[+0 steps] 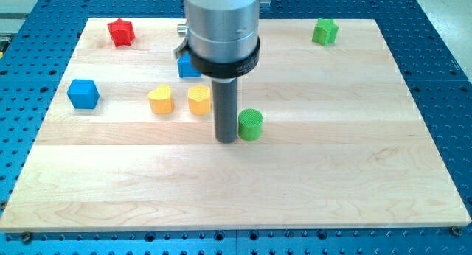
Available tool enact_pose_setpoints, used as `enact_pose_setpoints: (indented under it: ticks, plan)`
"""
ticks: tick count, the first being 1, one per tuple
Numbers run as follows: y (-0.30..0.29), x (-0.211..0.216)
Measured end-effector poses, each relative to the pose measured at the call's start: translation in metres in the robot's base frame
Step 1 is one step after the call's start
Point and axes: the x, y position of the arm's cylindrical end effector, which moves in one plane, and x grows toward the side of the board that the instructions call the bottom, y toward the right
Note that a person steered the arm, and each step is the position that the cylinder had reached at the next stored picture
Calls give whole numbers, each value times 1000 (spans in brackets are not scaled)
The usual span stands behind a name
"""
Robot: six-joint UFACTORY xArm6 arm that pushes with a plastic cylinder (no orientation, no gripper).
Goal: Place the yellow heart to the bottom left of the board
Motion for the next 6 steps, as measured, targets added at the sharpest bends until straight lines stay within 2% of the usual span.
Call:
enact_pose_setpoints:
  ticks: [3, 6]
  plan:
    - [196, -52]
    - [175, -51]
